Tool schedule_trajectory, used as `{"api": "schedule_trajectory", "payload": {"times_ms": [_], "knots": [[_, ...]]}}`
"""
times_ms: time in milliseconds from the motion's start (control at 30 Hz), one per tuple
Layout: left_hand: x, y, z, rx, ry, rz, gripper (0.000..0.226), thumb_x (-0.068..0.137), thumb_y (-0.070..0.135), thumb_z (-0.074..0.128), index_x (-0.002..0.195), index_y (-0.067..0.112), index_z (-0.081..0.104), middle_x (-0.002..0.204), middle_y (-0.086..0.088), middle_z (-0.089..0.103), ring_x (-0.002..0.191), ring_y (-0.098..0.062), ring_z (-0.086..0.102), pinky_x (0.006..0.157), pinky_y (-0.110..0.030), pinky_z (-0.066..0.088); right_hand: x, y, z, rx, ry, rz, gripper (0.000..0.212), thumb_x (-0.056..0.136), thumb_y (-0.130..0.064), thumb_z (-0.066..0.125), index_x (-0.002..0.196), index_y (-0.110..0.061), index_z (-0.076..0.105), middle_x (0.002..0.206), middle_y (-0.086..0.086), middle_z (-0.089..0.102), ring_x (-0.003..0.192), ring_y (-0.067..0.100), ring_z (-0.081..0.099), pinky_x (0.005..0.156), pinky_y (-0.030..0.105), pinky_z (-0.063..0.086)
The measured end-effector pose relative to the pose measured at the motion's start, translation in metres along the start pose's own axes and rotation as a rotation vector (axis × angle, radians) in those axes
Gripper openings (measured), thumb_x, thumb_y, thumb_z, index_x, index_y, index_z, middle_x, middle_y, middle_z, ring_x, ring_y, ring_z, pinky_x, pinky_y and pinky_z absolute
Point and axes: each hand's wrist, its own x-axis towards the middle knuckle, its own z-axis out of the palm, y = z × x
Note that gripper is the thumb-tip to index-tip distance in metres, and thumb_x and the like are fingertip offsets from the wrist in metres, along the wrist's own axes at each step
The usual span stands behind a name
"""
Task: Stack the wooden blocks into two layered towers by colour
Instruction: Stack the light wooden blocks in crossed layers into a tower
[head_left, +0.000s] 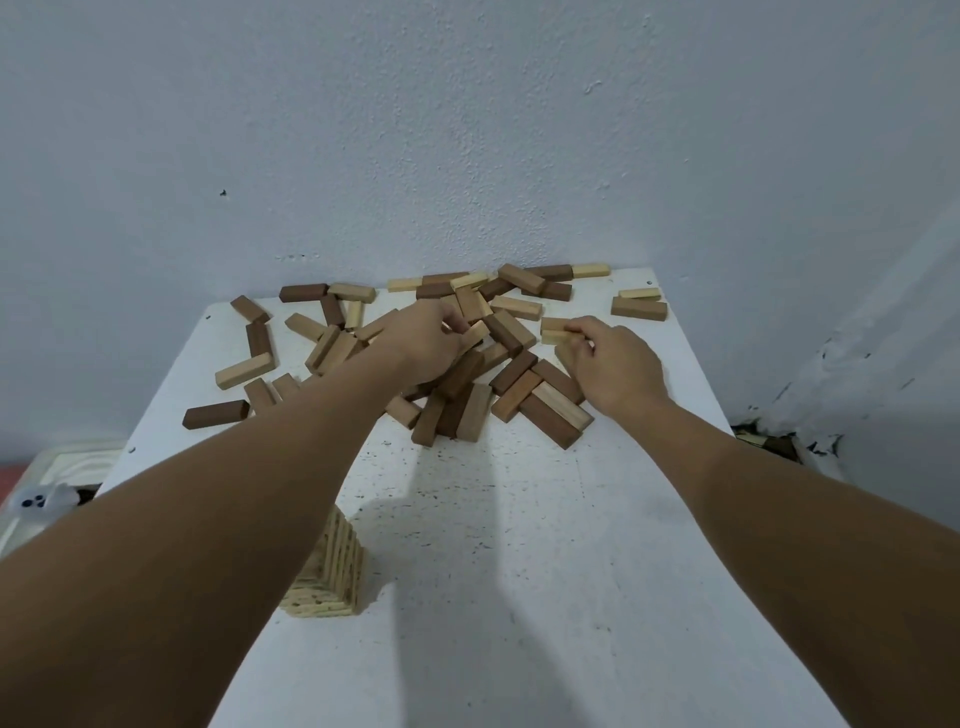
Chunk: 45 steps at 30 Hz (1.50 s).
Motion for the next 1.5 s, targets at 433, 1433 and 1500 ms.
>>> {"api": "schedule_trajectory", "payload": {"times_ms": [433, 1433, 1500], "knots": [[0.000, 0.030, 0.030, -0.064, 0.081, 0.103, 0.012, 0.105, 0.031, 0.059, 0.111, 0.023, 0.063, 0.098, 0.003, 0.067, 0.075, -0.009, 0.058, 0.061, -0.024, 0.042, -0.003, -0.004, -0.014, -0.108, 0.083, -0.023, 0.016, 0.108, -0.031, 0.049, 0.107, -0.018, 0.059, 0.117, 0.003, 0.057, 0.089, 0.022, 0.060, 0.071, 0.036, 0.047], [0.044, 0.058, 0.068, -0.108, 0.095, 0.162, 0.030, 0.102, 0.045, 0.062, 0.120, 0.023, 0.072, 0.101, 0.004, 0.070, 0.084, -0.012, 0.066, 0.061, -0.018, 0.042, 0.083, 0.033, -0.070, -0.286, -0.175, 0.063, 0.041, 0.105, -0.019, 0.049, 0.141, -0.033, 0.060, 0.140, 0.000, 0.060, 0.127, 0.027, 0.054, 0.107, 0.041, 0.041], [0.041, 0.061, 0.069, -0.100, 0.097, 0.165, 0.030, 0.101, 0.049, 0.062, 0.116, 0.024, 0.070, 0.101, 0.007, 0.068, 0.079, -0.004, 0.061, 0.058, -0.016, 0.038, 0.076, 0.027, -0.071, -0.220, -0.191, 0.103, 0.039, 0.105, -0.018, 0.050, 0.141, -0.028, 0.061, 0.137, 0.002, 0.061, 0.125, 0.028, 0.056, 0.108, 0.043, 0.042]]}}
